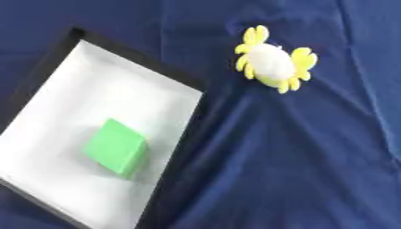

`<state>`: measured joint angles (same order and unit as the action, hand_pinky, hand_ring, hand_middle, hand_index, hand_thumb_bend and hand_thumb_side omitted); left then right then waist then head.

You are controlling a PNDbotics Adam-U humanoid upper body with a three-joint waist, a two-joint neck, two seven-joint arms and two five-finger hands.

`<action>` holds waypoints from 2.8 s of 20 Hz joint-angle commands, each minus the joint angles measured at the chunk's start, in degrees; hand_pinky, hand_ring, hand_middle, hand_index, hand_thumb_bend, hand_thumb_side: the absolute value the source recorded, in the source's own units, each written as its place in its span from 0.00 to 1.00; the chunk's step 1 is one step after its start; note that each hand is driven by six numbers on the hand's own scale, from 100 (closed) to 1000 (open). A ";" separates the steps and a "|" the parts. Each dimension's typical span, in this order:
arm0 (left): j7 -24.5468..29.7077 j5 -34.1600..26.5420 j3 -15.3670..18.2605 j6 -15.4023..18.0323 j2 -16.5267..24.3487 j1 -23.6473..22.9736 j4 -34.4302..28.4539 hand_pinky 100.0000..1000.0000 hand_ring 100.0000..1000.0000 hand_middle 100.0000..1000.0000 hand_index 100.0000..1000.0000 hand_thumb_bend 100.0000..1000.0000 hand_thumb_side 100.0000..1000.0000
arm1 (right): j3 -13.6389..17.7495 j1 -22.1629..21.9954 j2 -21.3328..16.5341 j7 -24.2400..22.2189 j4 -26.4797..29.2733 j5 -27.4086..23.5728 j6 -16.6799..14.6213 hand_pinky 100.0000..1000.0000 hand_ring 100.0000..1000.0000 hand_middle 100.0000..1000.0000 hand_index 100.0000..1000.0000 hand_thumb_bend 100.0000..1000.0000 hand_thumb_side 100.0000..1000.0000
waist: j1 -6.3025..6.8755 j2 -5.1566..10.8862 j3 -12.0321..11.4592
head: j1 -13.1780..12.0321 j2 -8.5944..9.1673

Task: Pick up objects on the table and place them in the box.

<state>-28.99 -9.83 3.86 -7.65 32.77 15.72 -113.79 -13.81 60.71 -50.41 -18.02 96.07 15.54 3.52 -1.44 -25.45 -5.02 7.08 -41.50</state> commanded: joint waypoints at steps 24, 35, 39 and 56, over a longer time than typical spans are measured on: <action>-5.91 1.26 5.44 -1.06 16.86 -7.40 5.59 0.85 0.77 0.71 0.85 0.18 0.65 | -9.71 -0.51 25.17 -11.10 18.52 6.71 0.84 0.71 0.68 0.56 0.57 0.00 0.12 | -0.29 17.48 1.34 | -1.28 -2.62; -5.31 -0.47 5.01 0.05 19.07 -5.98 6.05 0.85 0.77 0.71 0.85 0.19 0.64 | -13.90 -3.36 29.33 -13.15 12.16 12.16 -0.57 0.72 0.70 0.59 0.57 0.00 0.13 | -0.45 16.97 -0.59 | 0.01 -2.62; -5.43 -0.61 5.17 0.15 18.99 -6.03 5.97 0.85 0.77 0.71 0.85 0.18 0.64 | -14.00 -3.93 29.12 -12.40 10.58 13.41 -1.29 0.72 0.70 0.59 0.57 0.00 0.14 | -0.40 16.81 -0.58 | -0.48 -2.62; -5.89 -0.93 5.39 0.38 18.17 -5.17 5.34 0.85 0.77 0.71 0.85 0.18 0.65 | -19.44 -7.27 30.56 -16.51 0.39 18.56 -6.26 0.76 0.77 0.67 0.64 0.00 0.19 | -0.27 14.93 -1.68 | 1.54 -2.62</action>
<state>-34.66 -10.65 8.34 -7.33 49.39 9.78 -107.56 -33.37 52.62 -19.82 -34.30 96.80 33.45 -2.16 -1.57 -10.39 -6.60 8.30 -44.19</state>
